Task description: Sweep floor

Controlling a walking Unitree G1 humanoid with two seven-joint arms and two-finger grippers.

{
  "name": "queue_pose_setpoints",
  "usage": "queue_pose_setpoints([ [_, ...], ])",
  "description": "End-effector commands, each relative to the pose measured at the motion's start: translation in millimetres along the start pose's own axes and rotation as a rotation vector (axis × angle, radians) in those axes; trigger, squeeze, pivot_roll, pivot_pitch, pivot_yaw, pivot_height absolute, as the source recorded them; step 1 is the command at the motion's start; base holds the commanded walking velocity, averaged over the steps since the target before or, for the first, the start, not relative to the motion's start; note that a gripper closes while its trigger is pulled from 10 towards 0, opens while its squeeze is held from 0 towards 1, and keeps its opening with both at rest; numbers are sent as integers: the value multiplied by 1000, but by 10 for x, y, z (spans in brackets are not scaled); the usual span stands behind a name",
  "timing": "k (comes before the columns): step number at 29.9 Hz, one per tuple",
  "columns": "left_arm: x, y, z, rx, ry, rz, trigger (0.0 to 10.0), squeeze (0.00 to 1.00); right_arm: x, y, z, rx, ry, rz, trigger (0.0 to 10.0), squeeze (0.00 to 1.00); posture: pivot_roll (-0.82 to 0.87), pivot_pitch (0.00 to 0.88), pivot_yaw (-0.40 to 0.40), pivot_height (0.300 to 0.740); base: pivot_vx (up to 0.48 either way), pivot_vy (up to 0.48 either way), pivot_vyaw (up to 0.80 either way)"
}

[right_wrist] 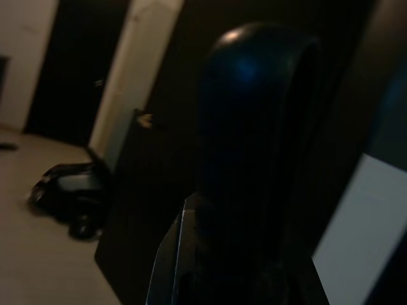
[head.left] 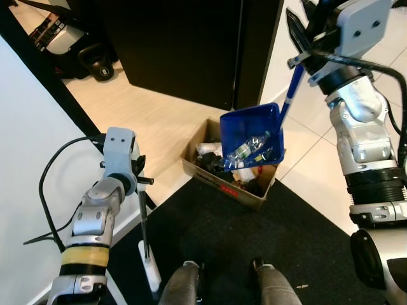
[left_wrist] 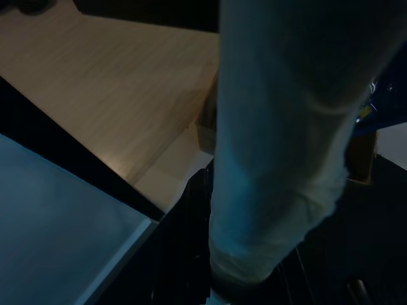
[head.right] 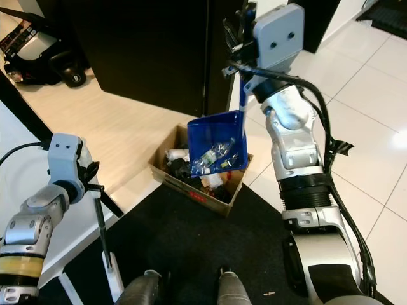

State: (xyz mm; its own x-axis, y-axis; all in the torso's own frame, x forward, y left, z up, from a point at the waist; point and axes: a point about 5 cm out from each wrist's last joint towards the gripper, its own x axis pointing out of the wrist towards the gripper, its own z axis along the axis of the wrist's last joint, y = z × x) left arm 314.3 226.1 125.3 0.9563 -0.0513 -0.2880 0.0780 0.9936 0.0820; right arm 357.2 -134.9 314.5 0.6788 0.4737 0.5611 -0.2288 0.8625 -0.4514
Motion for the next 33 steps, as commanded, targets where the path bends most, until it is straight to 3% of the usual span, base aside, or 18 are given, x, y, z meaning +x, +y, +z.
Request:
queue_pose_setpoints([
  [1, -32, -13, 14, 2, -12, 13, 10000, 0, 71, 31, 174, -73, -103, 42, 10000, 0, 107, 160, 12, 740, 0, 0, 0],
  [3, -38, -18, 8, 0, -11, 13, 10000, 0, 76, 83, 163, -106, -105, 76, 10000, 0, 107, 161, 13, 740, 0, 0, 0],
  [4, -54, -29, 6, -2, -9, 11, 10000, 0, 73, 147, 132, -196, -107, 125, 10000, 0, 107, 162, 15, 740, 0, 0, 0],
  [9, -63, -39, 9, -2, -8, 7, 10000, 0, 51, 134, 92, -240, -95, 122, 10000, 0, 105, 166, 25, 740, 0, 0, 0],
  [12, -57, -56, 25, 5, -4, -8, 10000, 0, -39, 61, 36, -359, -73, 111, 10000, 0, 96, 169, 43, 740, 0, 0, 0],
  [14, -53, -57, 28, 6, -3, -11, 10000, 0, -54, 59, 31, -374, -75, 115, 10000, 0, 96, 169, 43, 740, 0, 0, 0],
  [21, -20, -105, 63, 15, -6, -30, 10000, 0, -106, 214, 35, -550, -126, 242, 10000, 0, 90, 167, 56, 740, 0, 0, 0],
  [24, -19, -119, 72, 14, -7, -33, 10000, 0, -102, 163, 35, -506, -125, 195, 10000, 0, 94, 166, 54, 740, 0, 0, 0],
  [28, -29, -122, 68, 15, -6, -32, 10000, 0, -106, -85, 52, -352, -87, 11, 10000, 0, 98, 166, 53, 740, 0, 0, 0],
  [31, -35, -121, 61, 17, -3, -30, 10000, 0, -118, -173, 68, -289, -79, -61, 10000, 0, 98, 167, 55, 740, 0, 0, 0],
  [33, -48, -125, 53, 32, 2, -22, 10000, 0, -178, -336, 105, -149, -72, -207, 10000, 0, 101, 169, 61, 740, 0, 0, 0],
])
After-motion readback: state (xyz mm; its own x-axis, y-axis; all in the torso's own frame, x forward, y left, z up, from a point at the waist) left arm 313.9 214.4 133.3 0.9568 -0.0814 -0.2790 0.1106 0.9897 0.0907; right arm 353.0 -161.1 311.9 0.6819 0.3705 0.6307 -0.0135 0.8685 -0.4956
